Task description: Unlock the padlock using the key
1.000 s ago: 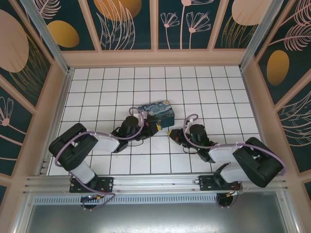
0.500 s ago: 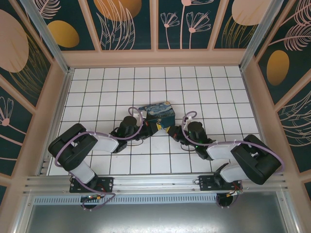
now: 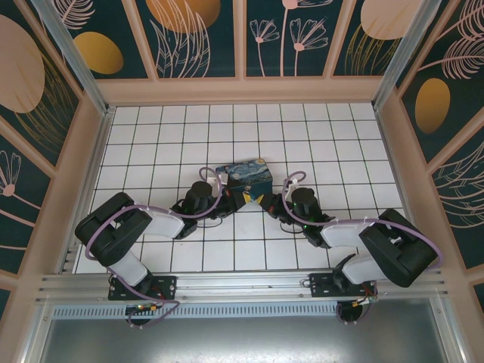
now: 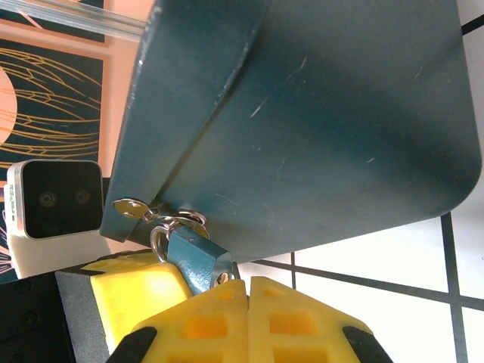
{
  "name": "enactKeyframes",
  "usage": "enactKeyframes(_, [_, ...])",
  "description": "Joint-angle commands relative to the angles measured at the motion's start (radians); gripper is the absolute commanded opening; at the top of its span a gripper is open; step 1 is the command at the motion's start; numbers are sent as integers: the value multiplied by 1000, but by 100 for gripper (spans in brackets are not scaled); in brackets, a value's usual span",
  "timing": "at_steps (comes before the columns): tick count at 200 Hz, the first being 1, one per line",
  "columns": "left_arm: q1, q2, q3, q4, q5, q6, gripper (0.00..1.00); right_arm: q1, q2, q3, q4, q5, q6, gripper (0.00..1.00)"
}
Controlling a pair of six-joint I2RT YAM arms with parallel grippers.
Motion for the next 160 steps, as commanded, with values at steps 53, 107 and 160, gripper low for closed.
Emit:
enactKeyframes(53, [7, -13, -10, 71, 13, 5, 0, 1, -42, 26, -10, 13, -6, 0])
enactKeyframes(107, [9, -11, -13, 71, 10, 8, 0, 3, -54, 26, -13, 12, -4, 0])
enactKeyframes(160, [9, -8, -13, 70, 8, 9, 0, 7, -66, 34, -23, 11, -6, 0])
